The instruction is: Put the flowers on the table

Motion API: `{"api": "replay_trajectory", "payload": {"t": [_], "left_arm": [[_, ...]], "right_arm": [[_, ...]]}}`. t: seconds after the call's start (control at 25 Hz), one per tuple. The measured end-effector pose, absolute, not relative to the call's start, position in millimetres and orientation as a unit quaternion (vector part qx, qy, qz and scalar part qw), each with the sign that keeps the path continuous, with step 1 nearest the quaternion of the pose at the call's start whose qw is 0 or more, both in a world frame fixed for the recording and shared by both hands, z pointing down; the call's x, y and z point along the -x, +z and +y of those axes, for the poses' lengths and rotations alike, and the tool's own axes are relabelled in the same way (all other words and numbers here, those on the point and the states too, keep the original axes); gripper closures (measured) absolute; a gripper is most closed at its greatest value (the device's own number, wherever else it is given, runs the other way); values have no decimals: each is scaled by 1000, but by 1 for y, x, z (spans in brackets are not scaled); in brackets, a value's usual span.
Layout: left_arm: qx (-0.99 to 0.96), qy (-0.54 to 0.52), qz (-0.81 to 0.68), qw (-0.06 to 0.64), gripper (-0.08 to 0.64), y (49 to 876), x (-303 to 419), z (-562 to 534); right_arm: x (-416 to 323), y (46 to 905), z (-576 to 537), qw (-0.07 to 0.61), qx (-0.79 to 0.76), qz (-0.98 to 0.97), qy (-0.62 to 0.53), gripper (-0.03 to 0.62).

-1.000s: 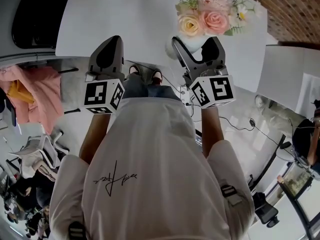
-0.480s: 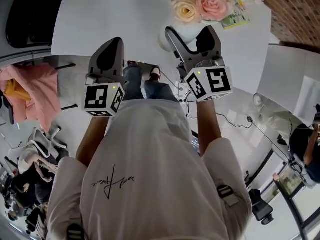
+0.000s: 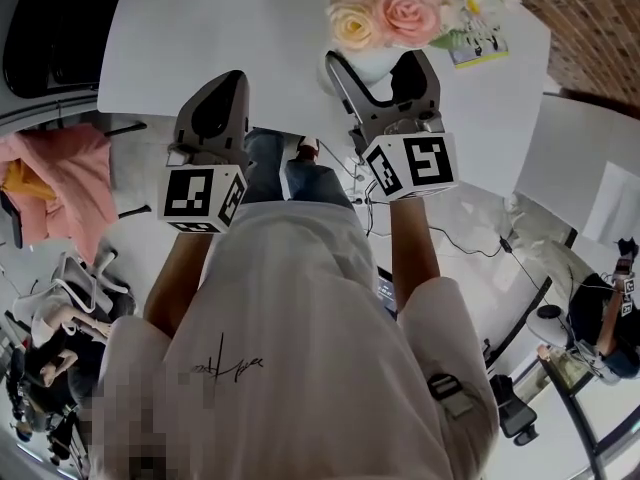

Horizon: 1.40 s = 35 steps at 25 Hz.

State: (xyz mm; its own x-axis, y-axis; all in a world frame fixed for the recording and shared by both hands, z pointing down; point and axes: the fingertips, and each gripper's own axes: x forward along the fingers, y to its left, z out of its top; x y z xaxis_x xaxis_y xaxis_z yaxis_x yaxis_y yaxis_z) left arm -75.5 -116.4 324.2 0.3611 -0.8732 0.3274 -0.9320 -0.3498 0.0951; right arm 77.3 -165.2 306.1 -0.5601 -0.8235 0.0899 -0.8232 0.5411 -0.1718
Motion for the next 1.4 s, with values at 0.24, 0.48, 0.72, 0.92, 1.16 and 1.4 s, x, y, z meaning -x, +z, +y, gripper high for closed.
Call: {"api": "replay_trajectory", "payload": {"t": [0.24,0.48,0.72,0.92,1.16,1.4], "left_arm": [[-815,116,-550,140,549,333,87,-126],[-816,127,-545,147,549,343,109,-134],[-818,136,-538,151,549,353,118,-148],[-821,138,-532,156,549,359,120,-162],[-829,154,-516,152,549,366,111,-176],[-830,168,-510,153,549,376,120,-186]], "right_arm": [[-64,326,-179,-2,477,871,-118,187],[-43,342,-193,-7,483,867,-121,187],[-35,355,-207,-18,483,866,-124,187],[-29,364,-220,-25,484,865,-129,187],[-25,376,-239,-28,479,867,-136,187],[-19,381,-255,-18,484,864,-137,187]]}}
